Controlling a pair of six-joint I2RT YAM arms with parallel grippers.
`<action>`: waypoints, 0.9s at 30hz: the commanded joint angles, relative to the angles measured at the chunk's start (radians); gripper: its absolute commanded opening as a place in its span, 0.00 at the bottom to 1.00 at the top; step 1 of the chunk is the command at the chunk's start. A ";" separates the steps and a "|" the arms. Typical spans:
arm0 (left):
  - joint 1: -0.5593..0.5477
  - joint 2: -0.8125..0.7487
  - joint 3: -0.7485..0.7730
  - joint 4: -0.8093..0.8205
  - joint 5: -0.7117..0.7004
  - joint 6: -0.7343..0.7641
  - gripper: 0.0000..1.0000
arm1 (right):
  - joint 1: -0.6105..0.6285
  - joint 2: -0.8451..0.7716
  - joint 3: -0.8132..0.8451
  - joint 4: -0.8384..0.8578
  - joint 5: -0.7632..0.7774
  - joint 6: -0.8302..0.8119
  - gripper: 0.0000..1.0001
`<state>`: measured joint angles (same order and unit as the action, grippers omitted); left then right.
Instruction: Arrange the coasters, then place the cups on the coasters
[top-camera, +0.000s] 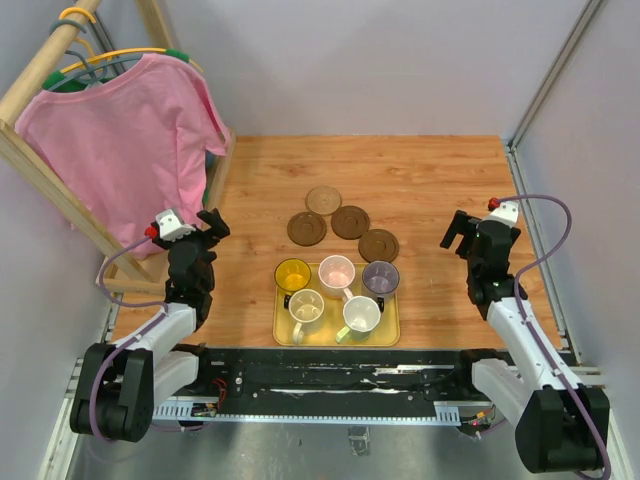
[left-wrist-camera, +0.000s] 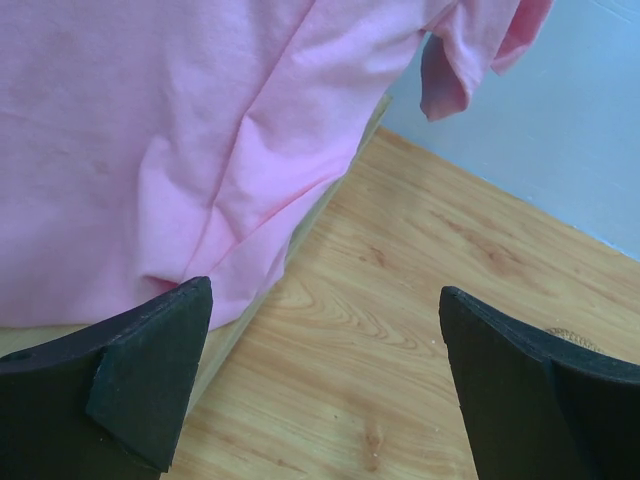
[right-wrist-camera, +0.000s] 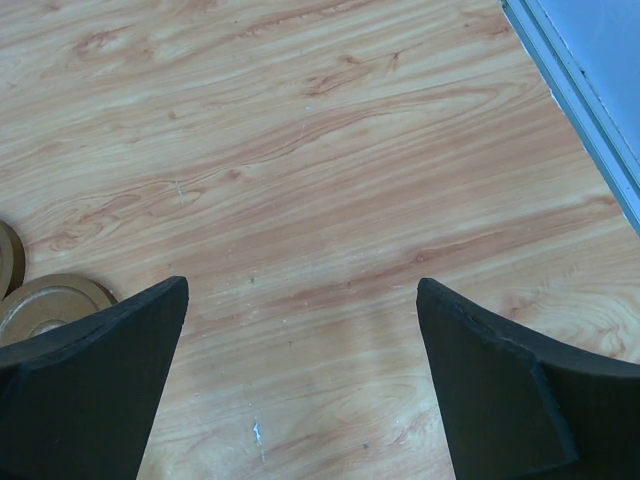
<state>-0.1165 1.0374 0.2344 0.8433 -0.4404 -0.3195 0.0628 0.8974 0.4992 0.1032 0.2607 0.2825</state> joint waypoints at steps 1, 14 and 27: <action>-0.006 0.004 0.013 0.027 -0.037 0.007 1.00 | -0.014 0.001 0.014 -0.006 0.025 0.015 0.98; -0.006 0.010 0.094 -0.184 0.055 0.140 1.00 | -0.014 -0.059 -0.001 -0.028 0.086 0.136 0.98; -0.006 0.080 0.173 -0.289 0.130 0.091 1.00 | -0.014 -0.019 0.134 -0.204 -0.076 0.077 0.98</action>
<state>-0.1200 1.0706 0.3782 0.5758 -0.3710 -0.2108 0.0628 0.8307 0.5201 0.0257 0.3218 0.4236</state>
